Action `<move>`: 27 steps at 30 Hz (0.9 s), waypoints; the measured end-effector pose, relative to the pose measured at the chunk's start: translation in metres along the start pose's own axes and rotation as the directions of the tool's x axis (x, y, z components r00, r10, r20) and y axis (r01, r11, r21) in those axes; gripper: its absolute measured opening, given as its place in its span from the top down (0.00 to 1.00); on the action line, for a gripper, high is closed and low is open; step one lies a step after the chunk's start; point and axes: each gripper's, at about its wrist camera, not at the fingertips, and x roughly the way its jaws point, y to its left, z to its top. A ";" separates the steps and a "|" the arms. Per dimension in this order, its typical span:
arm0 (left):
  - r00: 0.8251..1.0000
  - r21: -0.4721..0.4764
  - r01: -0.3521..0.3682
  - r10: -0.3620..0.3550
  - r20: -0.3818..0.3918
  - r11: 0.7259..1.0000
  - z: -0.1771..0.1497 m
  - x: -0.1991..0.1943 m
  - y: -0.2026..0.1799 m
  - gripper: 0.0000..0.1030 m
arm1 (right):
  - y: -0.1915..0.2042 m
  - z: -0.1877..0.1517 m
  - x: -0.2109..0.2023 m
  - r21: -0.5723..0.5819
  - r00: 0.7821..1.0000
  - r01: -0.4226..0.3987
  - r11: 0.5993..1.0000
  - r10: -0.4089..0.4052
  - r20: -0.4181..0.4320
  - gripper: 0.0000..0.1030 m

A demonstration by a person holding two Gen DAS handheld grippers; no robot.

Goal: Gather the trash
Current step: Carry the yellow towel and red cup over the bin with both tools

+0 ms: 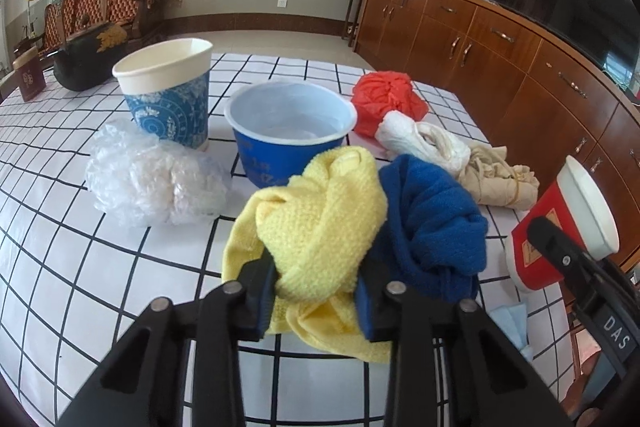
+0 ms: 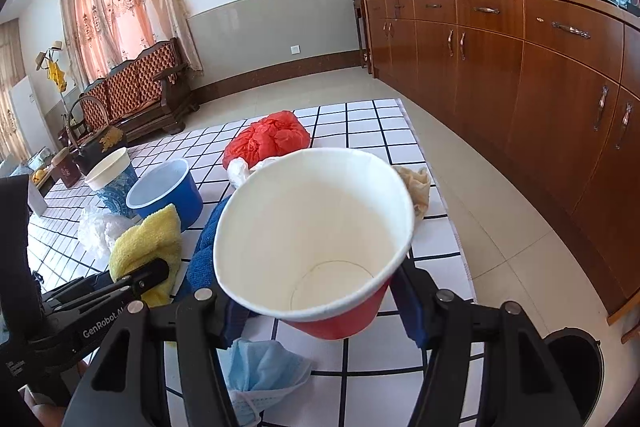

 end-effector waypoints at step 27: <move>0.984 0.095 0.167 -0.173 0.051 0.981 -0.050 -0.098 -0.055 0.68 | -0.039 -0.039 -0.103 0.047 0.998 0.044 0.998 -0.046 0.047 0.39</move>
